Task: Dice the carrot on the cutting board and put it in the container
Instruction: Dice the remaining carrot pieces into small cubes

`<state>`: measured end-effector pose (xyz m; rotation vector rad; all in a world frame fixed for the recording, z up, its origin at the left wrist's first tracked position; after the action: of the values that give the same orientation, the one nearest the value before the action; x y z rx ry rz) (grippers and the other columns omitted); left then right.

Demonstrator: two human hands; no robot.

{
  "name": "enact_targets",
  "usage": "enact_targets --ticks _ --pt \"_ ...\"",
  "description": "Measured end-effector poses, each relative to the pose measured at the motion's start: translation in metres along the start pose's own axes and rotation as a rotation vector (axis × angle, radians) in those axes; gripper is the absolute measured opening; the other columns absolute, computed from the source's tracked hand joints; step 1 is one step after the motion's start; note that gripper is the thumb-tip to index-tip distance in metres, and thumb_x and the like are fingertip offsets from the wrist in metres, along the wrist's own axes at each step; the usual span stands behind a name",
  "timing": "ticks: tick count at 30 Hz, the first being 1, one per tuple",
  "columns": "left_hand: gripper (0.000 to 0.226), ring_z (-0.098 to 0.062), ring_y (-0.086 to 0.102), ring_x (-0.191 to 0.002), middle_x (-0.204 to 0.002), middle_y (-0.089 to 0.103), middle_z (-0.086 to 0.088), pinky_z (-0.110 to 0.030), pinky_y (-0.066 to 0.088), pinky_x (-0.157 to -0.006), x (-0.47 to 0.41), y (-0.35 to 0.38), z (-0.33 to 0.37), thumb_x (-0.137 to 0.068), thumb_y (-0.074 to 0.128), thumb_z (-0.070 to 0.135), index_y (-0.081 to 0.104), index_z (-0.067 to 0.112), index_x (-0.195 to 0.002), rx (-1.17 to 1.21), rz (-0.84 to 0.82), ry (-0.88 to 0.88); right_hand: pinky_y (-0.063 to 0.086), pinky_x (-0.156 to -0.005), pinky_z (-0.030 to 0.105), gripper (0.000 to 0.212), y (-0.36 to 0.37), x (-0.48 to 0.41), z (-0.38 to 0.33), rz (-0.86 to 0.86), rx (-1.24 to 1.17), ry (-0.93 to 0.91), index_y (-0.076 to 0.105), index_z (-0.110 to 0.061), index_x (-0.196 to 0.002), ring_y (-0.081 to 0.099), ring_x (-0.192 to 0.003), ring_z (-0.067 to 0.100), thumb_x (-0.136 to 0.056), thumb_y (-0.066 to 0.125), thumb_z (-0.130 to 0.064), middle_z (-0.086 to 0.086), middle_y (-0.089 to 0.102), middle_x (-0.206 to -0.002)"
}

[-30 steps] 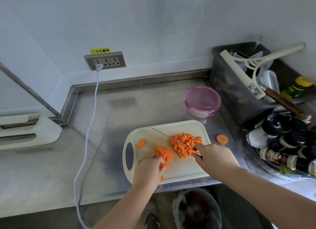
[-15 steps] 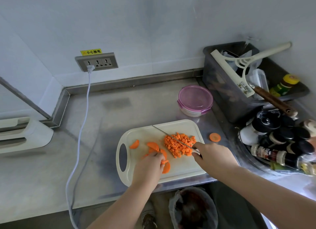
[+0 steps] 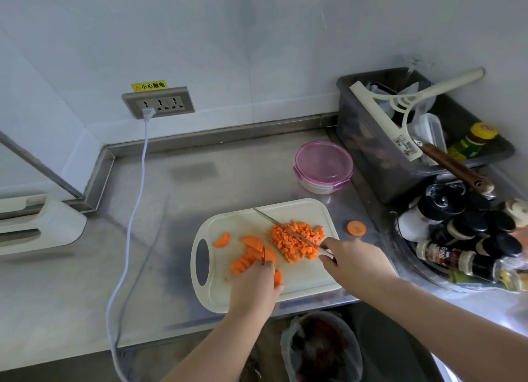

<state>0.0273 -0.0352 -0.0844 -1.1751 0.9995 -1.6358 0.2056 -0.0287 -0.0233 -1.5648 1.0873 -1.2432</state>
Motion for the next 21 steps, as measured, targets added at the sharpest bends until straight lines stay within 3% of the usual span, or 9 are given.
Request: enact_targets --ticks 6,9,11,16,18,21 --pt "0.032 -0.017 0.059 -0.100 -0.111 0.061 0.003 -0.029 0.046 -0.078 -0.008 -0.006 -0.005 -0.093 0.052 0.044 0.056 0.020 -0.114 0.111 0.023 -0.055 0.038 -0.055 0.027 0.029 -0.002 0.001 0.004 -0.015 -0.037 0.025 0.052 -0.025 -0.122 0.051 -0.070 0.019 -0.101 0.036 -0.038 -0.006 0.054 -0.082" --pt "0.022 -0.016 0.061 -0.100 -0.112 0.062 0.006 -0.030 0.048 -0.075 -0.021 -0.024 -0.028 -0.095 0.051 0.035 0.058 0.027 -0.114 0.172 0.143 -0.132 0.040 -0.057 0.027 0.028 -0.003 0.002 0.007 -0.013 -0.052 0.043 0.052 -0.026 -0.121 0.052 -0.071 0.019 -0.100 0.037 -0.038 -0.005 0.057 -0.084" --pt "0.028 -0.017 0.057 -0.109 -0.123 0.056 0.005 -0.035 0.050 -0.083 -0.033 -0.033 -0.044 -0.095 0.050 0.024 0.056 0.027 -0.122 0.161 0.181 -0.124 0.041 -0.058 0.027 0.028 -0.004 0.002 0.008 -0.016 -0.063 0.052 0.052 -0.026 -0.121 0.052 -0.072 0.018 -0.100 0.037 -0.037 -0.003 0.061 -0.087" --pt "0.052 -0.019 0.042 -0.129 -0.144 0.041 0.006 -0.032 0.039 -0.103 -0.065 -0.037 -0.044 -0.095 0.043 0.003 0.045 0.030 -0.139 -0.064 -0.074 0.197 0.038 -0.053 0.025 0.028 -0.004 0.003 0.009 -0.033 -0.080 0.051 0.052 -0.026 -0.122 0.054 -0.071 0.017 -0.101 0.037 -0.038 -0.007 0.056 -0.082" --pt "0.051 -0.019 0.043 -0.128 -0.142 0.041 0.006 -0.030 0.038 -0.101 -0.073 -0.036 -0.040 -0.094 0.043 0.005 0.047 0.032 -0.137 -0.174 -0.144 0.268 0.040 -0.056 0.027 0.029 -0.003 0.003 0.009 -0.038 -0.081 0.057 0.053 -0.026 -0.122 0.057 -0.072 0.018 -0.100 0.037 -0.038 -0.006 0.057 -0.082" --pt "0.041 -0.020 0.048 -0.119 -0.130 0.046 0.003 -0.026 0.037 -0.084 -0.080 -0.035 -0.038 -0.093 0.047 0.011 0.055 0.031 -0.128 -0.249 -0.180 0.302 0.042 -0.057 0.027 0.029 -0.003 0.003 0.009 -0.044 -0.079 0.062 0.052 -0.027 -0.121 0.057 -0.072 0.017 -0.101 0.037 -0.039 -0.006 0.058 -0.082"
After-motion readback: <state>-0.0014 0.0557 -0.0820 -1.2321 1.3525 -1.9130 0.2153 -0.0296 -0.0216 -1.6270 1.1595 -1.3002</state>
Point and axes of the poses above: each hand's wrist, its own x-axis away from the middle knuckle, its own y-axis out of the palm, z = x × y, the point moved 3 cm from there along -x, towards the middle knuckle
